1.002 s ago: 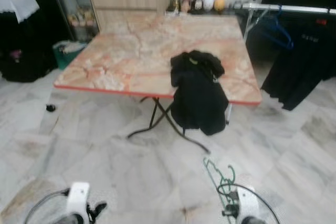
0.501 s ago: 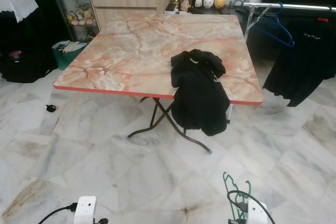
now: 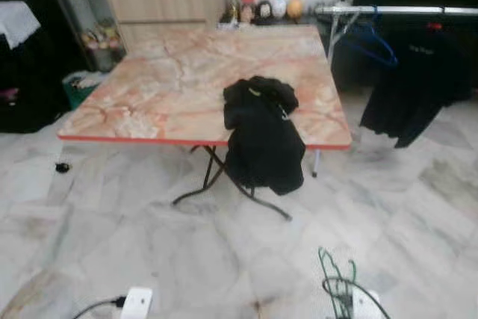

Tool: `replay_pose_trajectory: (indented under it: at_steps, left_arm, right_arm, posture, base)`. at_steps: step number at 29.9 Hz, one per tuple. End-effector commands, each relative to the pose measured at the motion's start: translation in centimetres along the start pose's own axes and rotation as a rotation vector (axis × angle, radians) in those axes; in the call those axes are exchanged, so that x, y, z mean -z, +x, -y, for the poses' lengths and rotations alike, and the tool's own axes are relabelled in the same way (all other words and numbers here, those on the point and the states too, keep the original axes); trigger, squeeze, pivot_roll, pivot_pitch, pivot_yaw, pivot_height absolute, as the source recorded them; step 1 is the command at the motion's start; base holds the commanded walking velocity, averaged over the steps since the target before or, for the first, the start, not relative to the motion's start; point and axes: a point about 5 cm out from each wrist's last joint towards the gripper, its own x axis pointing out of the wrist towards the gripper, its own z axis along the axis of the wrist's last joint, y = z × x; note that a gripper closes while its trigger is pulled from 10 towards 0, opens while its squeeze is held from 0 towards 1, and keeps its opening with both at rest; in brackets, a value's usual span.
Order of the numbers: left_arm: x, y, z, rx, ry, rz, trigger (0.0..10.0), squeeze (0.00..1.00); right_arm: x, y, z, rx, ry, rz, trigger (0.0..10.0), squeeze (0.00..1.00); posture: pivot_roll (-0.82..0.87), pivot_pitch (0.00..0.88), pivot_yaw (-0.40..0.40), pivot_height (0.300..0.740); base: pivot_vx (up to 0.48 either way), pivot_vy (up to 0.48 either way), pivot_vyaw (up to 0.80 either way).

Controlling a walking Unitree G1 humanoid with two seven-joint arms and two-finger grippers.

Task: Hang hanger

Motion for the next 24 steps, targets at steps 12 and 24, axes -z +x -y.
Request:
replay_pose_trajectory:
  at_steps: [12, 24]
  left_arm:
    - [0.43, -0.04, 0.38, 0.033, 0.085, -0.001, 10.0, 0.00]
    - [0.61, -0.08, 0.31, 0.046, 0.094, -0.010, 10.0, 0.00]
  right_arm:
    - [0.62, -0.17, 0.10, 0.000, -0.016, -0.001, 10.0, 0.00]
    - [0.53, -0.16, 0.18, 0.007, -0.009, 0.005, 10.0, 0.00]
  posture:
    - [-0.02, 0.000, 0.067, 0.740]
    - [-0.04, 0.000, 0.064, 0.740]
  base:
    - [0.000, -0.399, 0.00]
    - [0.000, -0.396, 0.00]
